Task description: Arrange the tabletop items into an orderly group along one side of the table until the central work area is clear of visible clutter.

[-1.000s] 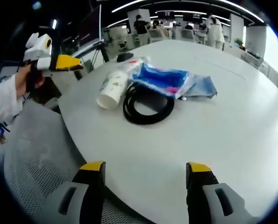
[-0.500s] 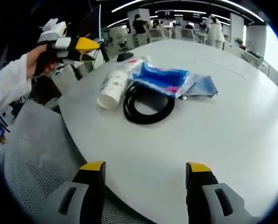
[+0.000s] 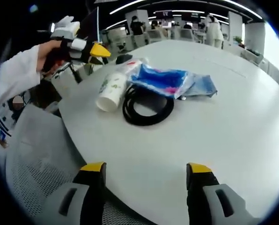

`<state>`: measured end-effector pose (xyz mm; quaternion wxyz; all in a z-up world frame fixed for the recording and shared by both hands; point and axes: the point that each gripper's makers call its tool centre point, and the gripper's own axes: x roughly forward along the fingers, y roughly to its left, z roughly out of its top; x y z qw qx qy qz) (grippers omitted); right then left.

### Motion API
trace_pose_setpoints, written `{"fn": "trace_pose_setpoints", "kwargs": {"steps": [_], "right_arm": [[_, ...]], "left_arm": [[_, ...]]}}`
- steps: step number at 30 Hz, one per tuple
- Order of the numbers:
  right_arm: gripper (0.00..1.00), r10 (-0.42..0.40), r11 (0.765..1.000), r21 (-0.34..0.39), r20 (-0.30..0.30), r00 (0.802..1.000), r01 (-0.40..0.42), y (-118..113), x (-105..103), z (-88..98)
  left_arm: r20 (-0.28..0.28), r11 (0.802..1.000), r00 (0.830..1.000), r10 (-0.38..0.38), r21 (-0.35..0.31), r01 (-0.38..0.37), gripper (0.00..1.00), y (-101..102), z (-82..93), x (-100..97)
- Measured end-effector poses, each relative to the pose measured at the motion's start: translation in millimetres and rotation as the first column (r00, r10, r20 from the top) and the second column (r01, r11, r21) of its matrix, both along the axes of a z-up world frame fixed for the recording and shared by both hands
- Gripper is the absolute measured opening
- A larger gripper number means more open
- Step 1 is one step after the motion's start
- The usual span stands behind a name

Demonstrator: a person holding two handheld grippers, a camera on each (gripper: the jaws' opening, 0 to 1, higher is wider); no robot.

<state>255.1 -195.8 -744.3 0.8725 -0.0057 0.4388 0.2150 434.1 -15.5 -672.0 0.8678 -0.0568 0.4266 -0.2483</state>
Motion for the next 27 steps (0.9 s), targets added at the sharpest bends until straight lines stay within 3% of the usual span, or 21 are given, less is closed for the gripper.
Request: {"fn": "trace_pose_setpoints", "kwargs": {"steps": [7,13,19,22,27], "right_arm": [[0.71,-0.012,1.000,0.011,-0.003,1.000,0.012,-1,0,-0.7],[0.69,0.009,1.000,0.013,-0.006,1.000,-0.009,2,-1,-0.9],[0.68,-0.004,1.000,0.023,-0.004,1.000,0.004,0,1,-0.2],[0.68,-0.014,1.000,0.026,-0.007,1.000,0.014,-1,1,-0.2],[0.67,-0.012,1.000,0.024,-0.008,1.000,0.013,-2,1,-0.6]], "left_arm": [[-0.032,0.999,0.999,0.026,-0.019,-0.026,0.54,-13,-10.3,12.1],[-0.063,0.998,0.998,0.014,0.055,-0.011,0.48,-16,-27.4,22.9],[-0.096,0.998,0.994,0.054,0.035,-0.051,0.51,-22,-35.9,38.3],[-0.119,0.990,0.992,0.031,0.139,-0.014,0.47,-14,-48.2,39.3],[-0.113,0.989,0.993,0.020,0.148,-0.003,0.47,-25,-53.4,46.0]]}}
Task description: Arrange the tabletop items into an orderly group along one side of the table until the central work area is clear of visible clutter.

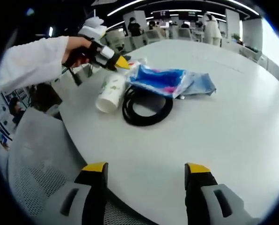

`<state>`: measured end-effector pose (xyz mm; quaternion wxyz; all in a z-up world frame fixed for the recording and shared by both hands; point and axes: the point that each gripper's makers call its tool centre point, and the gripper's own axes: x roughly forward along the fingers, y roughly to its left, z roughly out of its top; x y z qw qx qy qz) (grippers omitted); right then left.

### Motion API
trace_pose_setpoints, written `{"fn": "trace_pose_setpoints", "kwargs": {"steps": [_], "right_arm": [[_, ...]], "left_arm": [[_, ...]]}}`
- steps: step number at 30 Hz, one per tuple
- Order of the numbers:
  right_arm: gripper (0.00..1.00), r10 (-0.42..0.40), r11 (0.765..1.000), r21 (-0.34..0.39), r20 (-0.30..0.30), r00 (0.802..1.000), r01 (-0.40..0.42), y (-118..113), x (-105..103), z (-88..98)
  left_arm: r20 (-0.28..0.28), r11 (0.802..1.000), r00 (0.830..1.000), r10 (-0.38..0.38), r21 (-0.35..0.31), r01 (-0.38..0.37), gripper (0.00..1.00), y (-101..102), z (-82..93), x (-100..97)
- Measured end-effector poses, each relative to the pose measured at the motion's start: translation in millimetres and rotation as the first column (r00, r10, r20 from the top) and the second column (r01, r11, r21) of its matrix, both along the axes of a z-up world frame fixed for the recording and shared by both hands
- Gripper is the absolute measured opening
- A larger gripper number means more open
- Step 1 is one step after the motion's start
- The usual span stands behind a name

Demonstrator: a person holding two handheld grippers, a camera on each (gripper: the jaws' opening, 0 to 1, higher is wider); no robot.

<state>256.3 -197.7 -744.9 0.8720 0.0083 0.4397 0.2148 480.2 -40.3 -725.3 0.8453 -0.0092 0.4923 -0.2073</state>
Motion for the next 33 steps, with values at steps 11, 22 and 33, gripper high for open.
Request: {"fn": "trace_pose_setpoints", "kwargs": {"steps": [11,22,33], "right_arm": [[0.66,-0.019,1.000,0.013,-0.004,1.000,0.019,-2,0,-0.2],[0.65,-0.016,1.000,0.024,-0.008,1.000,0.016,2,-3,-0.7],[0.64,-0.024,0.999,0.046,0.000,1.000,0.024,3,-3,1.4]], "left_arm": [[-0.036,0.999,0.999,0.001,0.042,0.000,0.44,-13,-13.2,12.7],[-0.083,0.998,0.995,0.050,0.030,-0.047,0.43,-9,-28.5,8.4],[-0.011,0.988,1.000,-0.019,0.151,0.021,0.44,-8,-34.6,17.0]]}}
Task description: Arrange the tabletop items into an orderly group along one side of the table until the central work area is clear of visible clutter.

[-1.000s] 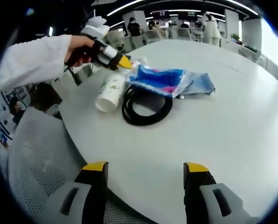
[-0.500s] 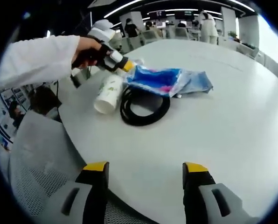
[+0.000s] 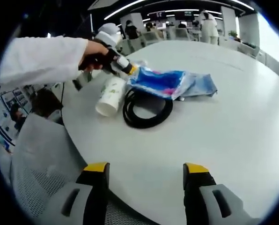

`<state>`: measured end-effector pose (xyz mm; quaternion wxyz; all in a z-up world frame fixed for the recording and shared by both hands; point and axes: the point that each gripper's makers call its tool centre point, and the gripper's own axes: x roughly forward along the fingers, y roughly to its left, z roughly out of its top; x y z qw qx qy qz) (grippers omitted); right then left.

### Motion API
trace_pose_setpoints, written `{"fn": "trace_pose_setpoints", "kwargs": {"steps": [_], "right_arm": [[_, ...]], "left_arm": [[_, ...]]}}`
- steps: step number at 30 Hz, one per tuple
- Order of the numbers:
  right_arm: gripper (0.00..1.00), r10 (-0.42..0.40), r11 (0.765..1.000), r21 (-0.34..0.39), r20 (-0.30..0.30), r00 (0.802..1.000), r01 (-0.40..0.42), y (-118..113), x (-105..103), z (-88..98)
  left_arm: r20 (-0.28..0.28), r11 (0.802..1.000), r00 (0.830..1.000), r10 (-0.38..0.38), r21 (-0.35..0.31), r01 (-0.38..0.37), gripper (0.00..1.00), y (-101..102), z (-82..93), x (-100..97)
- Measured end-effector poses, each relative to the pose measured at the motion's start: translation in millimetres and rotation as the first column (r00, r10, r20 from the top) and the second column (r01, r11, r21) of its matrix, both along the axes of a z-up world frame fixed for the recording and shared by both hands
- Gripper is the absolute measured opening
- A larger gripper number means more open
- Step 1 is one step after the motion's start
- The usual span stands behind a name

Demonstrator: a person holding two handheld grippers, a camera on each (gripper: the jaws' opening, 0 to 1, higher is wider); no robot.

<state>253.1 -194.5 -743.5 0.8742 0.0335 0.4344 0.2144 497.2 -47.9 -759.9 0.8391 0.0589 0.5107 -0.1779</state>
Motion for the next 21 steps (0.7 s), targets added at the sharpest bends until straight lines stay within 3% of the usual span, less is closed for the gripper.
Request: {"fn": "trace_pose_setpoints", "kwargs": {"steps": [4,5,9,21], "right_arm": [[0.64,0.013,1.000,0.004,0.000,1.000,-0.013,3,-1,0.3],[0.64,0.014,1.000,0.004,0.001,1.000,-0.015,3,-1,0.5],[0.64,0.015,1.000,0.004,0.005,1.000,-0.015,3,0,1.8],[0.63,0.028,1.000,-0.012,0.007,1.000,-0.028,3,2,2.1]], "left_arm": [[0.034,0.988,0.995,-0.097,0.123,0.092,0.45,1,-3.6,0.4],[0.011,0.997,1.000,-0.029,0.072,0.028,0.45,-2,-3.8,-2.3],[0.039,0.997,0.998,-0.052,0.065,0.049,0.43,1,-1.7,1.9],[0.068,0.997,0.998,-0.017,-0.069,0.021,0.38,5,15.4,-0.9]]}}
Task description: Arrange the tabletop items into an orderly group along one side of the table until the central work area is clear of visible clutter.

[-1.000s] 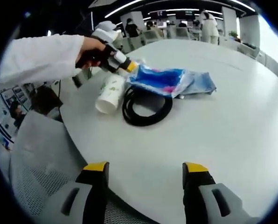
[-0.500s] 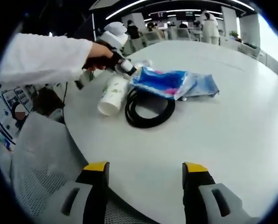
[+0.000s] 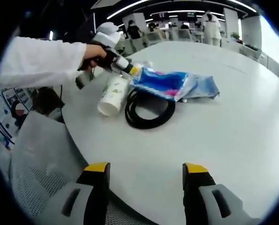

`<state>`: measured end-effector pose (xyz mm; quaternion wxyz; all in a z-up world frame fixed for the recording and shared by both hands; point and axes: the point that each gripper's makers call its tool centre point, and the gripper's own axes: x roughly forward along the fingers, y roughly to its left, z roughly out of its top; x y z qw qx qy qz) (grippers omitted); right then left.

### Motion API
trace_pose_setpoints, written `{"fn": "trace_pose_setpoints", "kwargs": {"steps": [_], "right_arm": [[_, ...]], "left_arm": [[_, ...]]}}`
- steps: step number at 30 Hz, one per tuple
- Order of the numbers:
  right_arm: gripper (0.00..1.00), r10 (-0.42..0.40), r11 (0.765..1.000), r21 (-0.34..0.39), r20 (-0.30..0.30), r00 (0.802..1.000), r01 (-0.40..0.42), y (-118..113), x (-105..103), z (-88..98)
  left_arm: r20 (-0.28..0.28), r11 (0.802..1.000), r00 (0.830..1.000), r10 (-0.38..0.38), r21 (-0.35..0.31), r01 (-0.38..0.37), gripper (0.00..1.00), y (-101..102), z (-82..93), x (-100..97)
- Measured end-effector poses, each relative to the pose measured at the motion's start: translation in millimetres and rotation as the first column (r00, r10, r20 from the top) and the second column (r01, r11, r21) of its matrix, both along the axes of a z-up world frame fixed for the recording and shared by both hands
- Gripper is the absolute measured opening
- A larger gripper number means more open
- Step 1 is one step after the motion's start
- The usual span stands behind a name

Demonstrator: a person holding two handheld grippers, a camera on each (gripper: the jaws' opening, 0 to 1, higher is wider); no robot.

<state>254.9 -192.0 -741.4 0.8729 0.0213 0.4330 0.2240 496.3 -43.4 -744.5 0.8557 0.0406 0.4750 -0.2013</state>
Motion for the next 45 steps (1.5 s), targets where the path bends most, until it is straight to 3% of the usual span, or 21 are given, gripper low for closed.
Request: {"fn": "trace_pose_setpoints", "kwargs": {"steps": [5,8,20,24,29,31,33,34,38,42,45], "right_arm": [[0.63,0.018,1.000,-0.006,0.004,1.000,-0.018,2,0,0.5],[0.63,0.019,1.000,-0.009,-0.001,1.000,-0.019,2,0,-0.5],[0.63,-0.016,1.000,-0.007,-0.002,1.000,0.016,-5,1,-0.2],[0.63,-0.012,1.000,-0.004,-0.001,1.000,0.012,-4,1,0.0],[0.63,-0.008,1.000,0.002,-0.002,1.000,0.008,-2,1,0.0],[0.63,-0.016,1.000,0.010,-0.004,1.000,0.016,-3,1,0.3],[0.63,-0.018,1.000,0.014,-0.004,1.000,0.018,-3,2,0.5],[0.63,-0.017,1.000,0.015,-0.004,1.000,0.017,-2,2,0.5],[0.61,-0.017,1.000,0.023,-0.009,1.000,0.018,-2,1,0.2],[0.61,-0.026,0.999,0.029,-0.011,1.000,0.026,-3,1,0.3],[0.61,-0.029,0.999,0.033,-0.010,1.000,0.029,-3,2,0.5]], "left_arm": [[-0.009,0.999,1.000,0.024,-0.039,-0.024,0.38,5,3.8,-3.2],[-0.002,1.000,1.000,0.011,0.008,-0.011,0.38,13,1.9,-3.4],[-0.068,1.000,0.997,0.027,0.009,-0.027,0.41,11,-9.7,-10.1],[-0.113,1.000,0.994,-0.008,0.014,0.010,0.43,8,-11.3,-11.9],[-0.110,0.998,0.993,-0.035,0.057,0.041,0.44,5,-12.2,-9.3],[-0.116,0.999,0.993,0.012,0.040,-0.007,0.49,6,-11.4,-3.6],[-0.128,0.999,0.991,0.042,0.003,-0.042,0.63,-1,-9.9,2.0],[-0.129,0.999,0.991,0.037,0.005,-0.036,0.66,-2,-9.8,4.3],[-0.132,0.988,0.990,-0.043,0.142,0.061,0.54,9,-15.2,6.4],[-0.119,0.990,0.991,-0.055,0.126,0.070,0.42,4,-14.1,8.7],[-0.107,0.993,0.994,-0.031,0.110,0.043,0.40,3,-16.4,13.4]]}}
